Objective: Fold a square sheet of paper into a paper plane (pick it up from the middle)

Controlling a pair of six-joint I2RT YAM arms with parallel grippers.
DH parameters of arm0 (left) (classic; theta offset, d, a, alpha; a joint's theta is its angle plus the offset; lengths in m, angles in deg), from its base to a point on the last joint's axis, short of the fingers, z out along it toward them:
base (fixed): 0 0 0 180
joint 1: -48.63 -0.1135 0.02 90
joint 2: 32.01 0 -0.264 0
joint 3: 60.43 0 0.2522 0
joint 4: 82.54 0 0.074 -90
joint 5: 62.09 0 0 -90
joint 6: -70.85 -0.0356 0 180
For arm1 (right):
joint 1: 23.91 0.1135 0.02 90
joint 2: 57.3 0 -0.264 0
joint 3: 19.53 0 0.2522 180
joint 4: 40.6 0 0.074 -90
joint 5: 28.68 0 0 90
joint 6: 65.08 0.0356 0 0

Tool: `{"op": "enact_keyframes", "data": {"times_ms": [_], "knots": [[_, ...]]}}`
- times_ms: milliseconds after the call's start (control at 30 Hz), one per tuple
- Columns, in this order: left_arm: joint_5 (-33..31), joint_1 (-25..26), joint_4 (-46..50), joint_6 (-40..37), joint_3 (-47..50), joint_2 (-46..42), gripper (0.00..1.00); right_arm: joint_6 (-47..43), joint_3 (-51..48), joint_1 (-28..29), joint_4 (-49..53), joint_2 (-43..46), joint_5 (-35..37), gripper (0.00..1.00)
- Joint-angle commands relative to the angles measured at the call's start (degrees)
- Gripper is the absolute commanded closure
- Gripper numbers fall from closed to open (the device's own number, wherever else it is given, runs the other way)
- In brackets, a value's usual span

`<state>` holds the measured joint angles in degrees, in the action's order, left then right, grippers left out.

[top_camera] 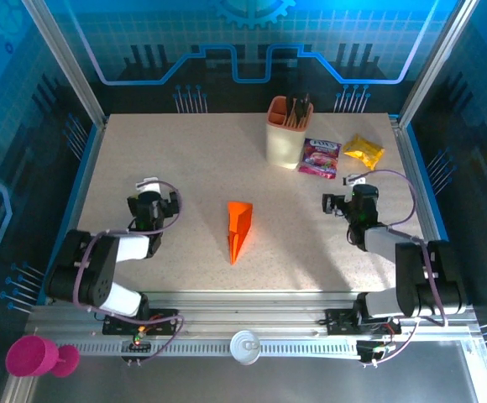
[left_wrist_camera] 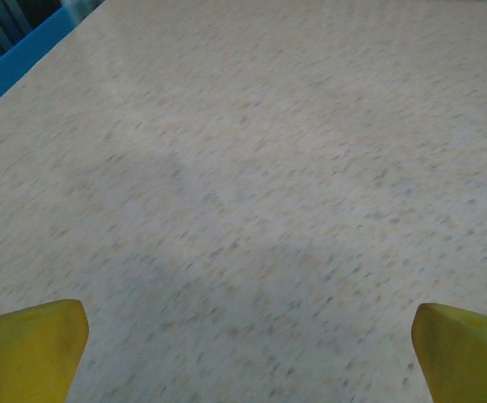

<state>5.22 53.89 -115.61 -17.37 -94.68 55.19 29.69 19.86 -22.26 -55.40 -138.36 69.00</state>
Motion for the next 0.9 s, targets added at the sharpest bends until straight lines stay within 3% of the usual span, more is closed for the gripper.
{"op": "enact_keyframes", "data": {"times_ms": [0,33,100,300,400,867], "knots": [[8.39,-1.39,-7.27,-2.40,-0.12,1.32,0.00,-2.18,-3.60,-1.72,-23.30,-6.03,-8.20,0.01],[10.41,-2.41,-6.65,-1.88,-1.10,1.61,0.00,-2.57,-4.87,-1.16,-28.55,-7.91,-7.55,0.01],[14.12,-4.29,-5.50,-1.02,-1.56,1.68,0.00,-3.24,-2.00,-0.33,-18.83,-5.85,-6.27,0.01],[14.52,-4.64,-5.92,-0.96,-1.66,1.99,0.00,-4.11,-2.26,0.85,-20.68,-6.58,-4.05,0.01],[14.44,-4.64,-6.19,-0.99,-1.48,1.92,0.00,-5.44,-2.50,3.23,-21.75,-6.88,0.32,0.01],[11.98,-3.31,-7.36,-1.78,-1.01,1.92,0.00,-4.93,-1.89,1.74,-20.43,-6.83,-2.95,0.01]]}}
